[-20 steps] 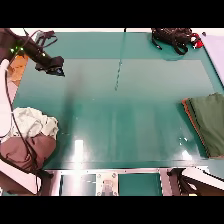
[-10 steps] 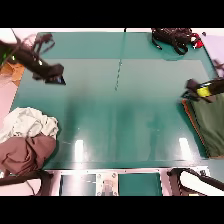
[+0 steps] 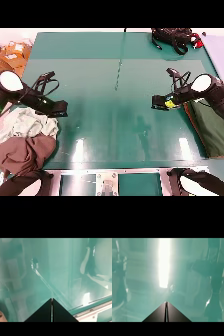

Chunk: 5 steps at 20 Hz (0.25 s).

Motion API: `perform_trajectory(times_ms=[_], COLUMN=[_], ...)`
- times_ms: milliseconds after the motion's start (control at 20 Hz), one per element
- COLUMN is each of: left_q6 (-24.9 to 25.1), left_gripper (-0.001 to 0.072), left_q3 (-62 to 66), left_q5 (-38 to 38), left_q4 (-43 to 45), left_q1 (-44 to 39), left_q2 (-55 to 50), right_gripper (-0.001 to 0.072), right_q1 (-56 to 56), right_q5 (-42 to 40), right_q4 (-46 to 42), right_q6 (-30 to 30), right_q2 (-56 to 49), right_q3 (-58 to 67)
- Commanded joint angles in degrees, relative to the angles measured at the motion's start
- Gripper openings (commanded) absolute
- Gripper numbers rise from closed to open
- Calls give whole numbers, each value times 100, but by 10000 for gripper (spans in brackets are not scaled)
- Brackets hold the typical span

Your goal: Fold the shirts.

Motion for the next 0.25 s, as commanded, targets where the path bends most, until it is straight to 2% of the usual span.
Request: perform_trajectory(times_ms=[0,200], left_q6=[-13,-2], left_gripper=[25,25], left_q3=[-173,-173], left_q5=[120,107], left_q4=[17,17], left_q1=[-13,-13], left_q2=[114,114], right_gripper=[13,13], right_q1=[125,125], right_q5=[105,105], right_q4=[4,4], right_q6=[-11,-13], right_q2=[15,15], right_q3=[-48,-48])
